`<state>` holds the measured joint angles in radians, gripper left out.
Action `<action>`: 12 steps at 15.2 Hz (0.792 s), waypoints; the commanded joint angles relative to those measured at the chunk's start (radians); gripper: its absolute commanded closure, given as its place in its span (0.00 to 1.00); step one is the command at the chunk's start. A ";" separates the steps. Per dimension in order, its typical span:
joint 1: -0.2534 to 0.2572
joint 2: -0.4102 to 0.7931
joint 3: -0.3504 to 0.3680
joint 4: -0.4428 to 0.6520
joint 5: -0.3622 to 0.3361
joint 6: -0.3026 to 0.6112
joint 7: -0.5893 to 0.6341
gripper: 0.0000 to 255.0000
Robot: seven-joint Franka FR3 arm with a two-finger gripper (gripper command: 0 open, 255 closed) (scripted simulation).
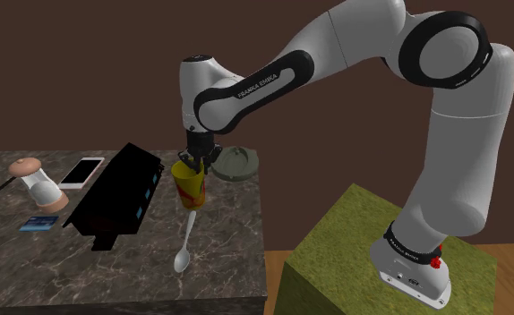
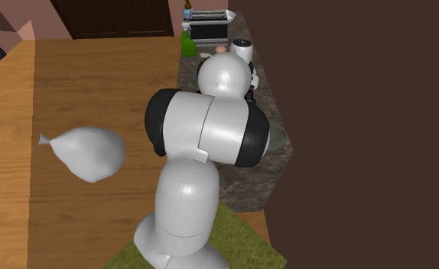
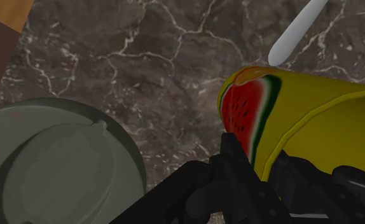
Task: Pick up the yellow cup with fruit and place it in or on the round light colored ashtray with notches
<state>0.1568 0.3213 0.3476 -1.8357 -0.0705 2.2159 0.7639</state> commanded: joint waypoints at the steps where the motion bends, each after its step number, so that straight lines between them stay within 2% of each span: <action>1: 0.000 0.000 0.000 0.000 0.000 0.000 0.000 1.00; 6: 0.000 0.000 0.000 0.000 0.000 0.000 0.000 1.00; 12: -0.004 -0.033 0.006 0.039 0.014 -0.070 -0.007 1.00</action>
<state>0.1519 0.2936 0.3518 -1.8044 -0.0582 2.1580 0.7561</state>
